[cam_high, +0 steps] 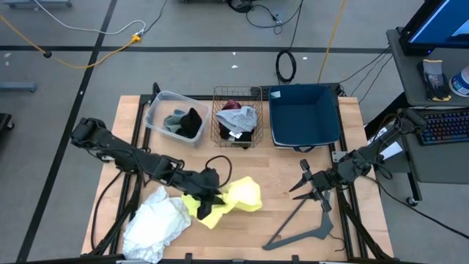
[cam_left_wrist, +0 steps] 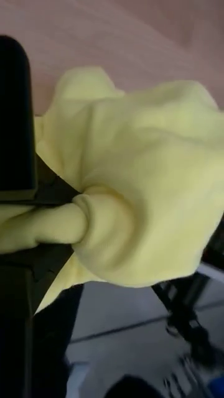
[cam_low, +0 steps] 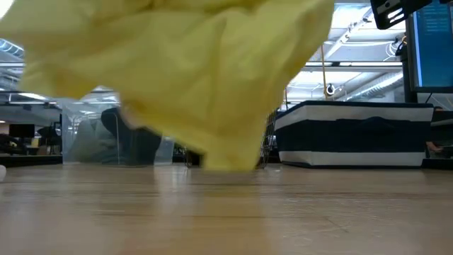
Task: Pick & Place Cloths
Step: Put the yellow cloth into the blue bin
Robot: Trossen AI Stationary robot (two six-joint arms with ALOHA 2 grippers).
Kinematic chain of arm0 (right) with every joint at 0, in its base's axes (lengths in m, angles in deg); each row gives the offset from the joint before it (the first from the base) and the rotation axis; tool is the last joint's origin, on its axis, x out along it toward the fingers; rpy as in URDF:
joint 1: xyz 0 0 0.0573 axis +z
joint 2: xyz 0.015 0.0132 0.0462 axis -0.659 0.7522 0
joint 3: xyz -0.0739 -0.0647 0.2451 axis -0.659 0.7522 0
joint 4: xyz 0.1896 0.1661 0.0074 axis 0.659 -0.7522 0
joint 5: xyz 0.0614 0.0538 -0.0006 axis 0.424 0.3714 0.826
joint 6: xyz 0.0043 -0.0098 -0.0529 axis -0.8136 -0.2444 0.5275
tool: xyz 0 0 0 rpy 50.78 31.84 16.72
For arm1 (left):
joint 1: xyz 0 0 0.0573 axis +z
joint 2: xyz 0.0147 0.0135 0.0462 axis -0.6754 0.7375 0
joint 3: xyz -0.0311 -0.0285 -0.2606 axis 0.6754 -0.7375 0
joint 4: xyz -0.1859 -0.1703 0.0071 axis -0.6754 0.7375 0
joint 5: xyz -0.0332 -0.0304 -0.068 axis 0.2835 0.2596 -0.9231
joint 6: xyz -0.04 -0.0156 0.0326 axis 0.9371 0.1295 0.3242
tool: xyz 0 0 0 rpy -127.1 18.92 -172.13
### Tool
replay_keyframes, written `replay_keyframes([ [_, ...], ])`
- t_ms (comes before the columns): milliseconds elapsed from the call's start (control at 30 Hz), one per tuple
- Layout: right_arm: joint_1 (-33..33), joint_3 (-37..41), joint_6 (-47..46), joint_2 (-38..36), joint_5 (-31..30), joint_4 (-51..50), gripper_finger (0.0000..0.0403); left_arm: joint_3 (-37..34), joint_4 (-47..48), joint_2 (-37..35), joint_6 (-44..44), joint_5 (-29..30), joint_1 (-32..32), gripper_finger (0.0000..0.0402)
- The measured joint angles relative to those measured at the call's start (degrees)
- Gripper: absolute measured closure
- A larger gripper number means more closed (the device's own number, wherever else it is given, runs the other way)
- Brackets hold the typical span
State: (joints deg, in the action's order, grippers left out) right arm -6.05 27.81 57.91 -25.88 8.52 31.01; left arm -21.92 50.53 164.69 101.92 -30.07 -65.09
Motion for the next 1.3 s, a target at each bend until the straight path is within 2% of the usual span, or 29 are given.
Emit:
replay_keyframes([
  [333, 0.0, 0.0, 0.0, 0.0, 0.0, 0.0, 0.0289, 2.5, -12.7, 0.0, -10.1, -5.5, 1.5, 0.0356],
  [667, 0.0, 0.0, 2.1, 0.0, 0.1, 1.8, 0.0289, 8.3, -14.5, 0.0, -17.8, -5.4, 5.1, 0.0356],
  [800, 0.1, 0.0, 10.4, 0.0, 0.2, 10.4, 0.0289, 9.3, -14.6, -0.1, -18.8, -5.4, 6.5, 0.0356],
  [1000, 1.2, 0.0, 32.3, 0.1, 0.3, 25.5, 0.0289, 9.3, -13.6, 0.0, -18.8, -5.4, 8.4, 0.0356],
  [1300, 1.3, -0.4, 48.4, 3.1, 0.3, 30.7, 0.0289, 9.3, -13.5, 0.0, -18.8, -4.9, 11.3, 0.0356],
])
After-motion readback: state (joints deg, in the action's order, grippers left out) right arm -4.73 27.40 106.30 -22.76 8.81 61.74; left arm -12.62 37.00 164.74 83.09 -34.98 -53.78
